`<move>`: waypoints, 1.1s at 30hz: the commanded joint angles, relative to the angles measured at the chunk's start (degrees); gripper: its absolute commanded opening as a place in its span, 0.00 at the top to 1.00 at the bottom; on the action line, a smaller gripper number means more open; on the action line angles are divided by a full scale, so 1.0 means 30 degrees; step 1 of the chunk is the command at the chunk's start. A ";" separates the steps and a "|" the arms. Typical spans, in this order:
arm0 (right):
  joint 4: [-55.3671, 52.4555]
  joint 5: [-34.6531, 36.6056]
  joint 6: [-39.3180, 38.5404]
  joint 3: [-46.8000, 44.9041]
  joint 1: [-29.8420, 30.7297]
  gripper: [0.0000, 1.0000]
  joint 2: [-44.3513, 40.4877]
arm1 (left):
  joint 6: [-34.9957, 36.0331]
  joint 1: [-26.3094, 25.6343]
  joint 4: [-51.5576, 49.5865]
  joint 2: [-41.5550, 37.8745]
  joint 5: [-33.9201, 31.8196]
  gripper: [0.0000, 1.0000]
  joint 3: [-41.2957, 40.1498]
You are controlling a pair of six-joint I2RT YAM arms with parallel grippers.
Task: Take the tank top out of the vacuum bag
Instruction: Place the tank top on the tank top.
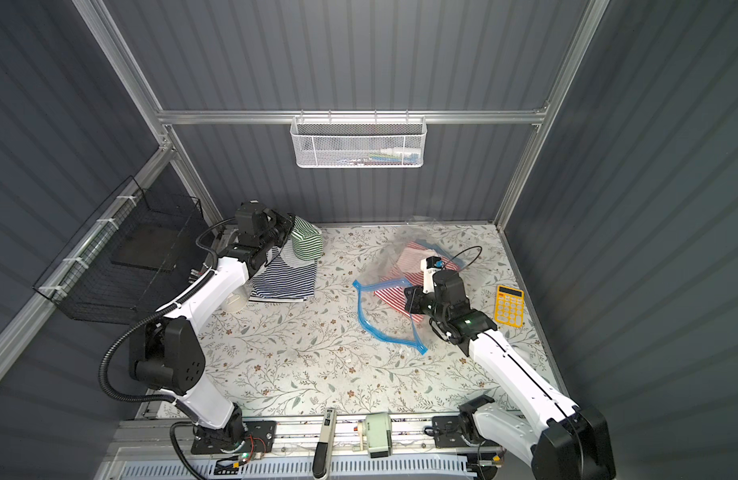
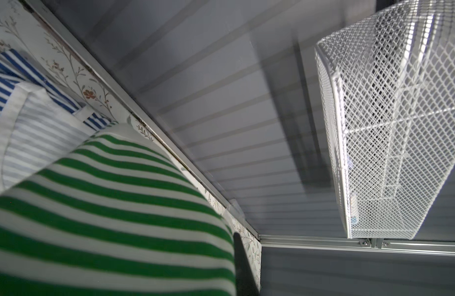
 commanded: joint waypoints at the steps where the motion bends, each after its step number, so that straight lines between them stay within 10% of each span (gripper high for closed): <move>1: 0.1232 -0.0243 -0.0306 -0.0240 -0.0070 1.00 0.0164 | 0.0938 0.0419 0.1481 0.0871 0.0950 1.00 0.1643; 33: 0.1252 -0.0202 -0.0491 0.0220 -0.0112 1.00 0.2149 | 0.0107 0.3077 0.4990 0.7578 0.2993 1.00 0.6413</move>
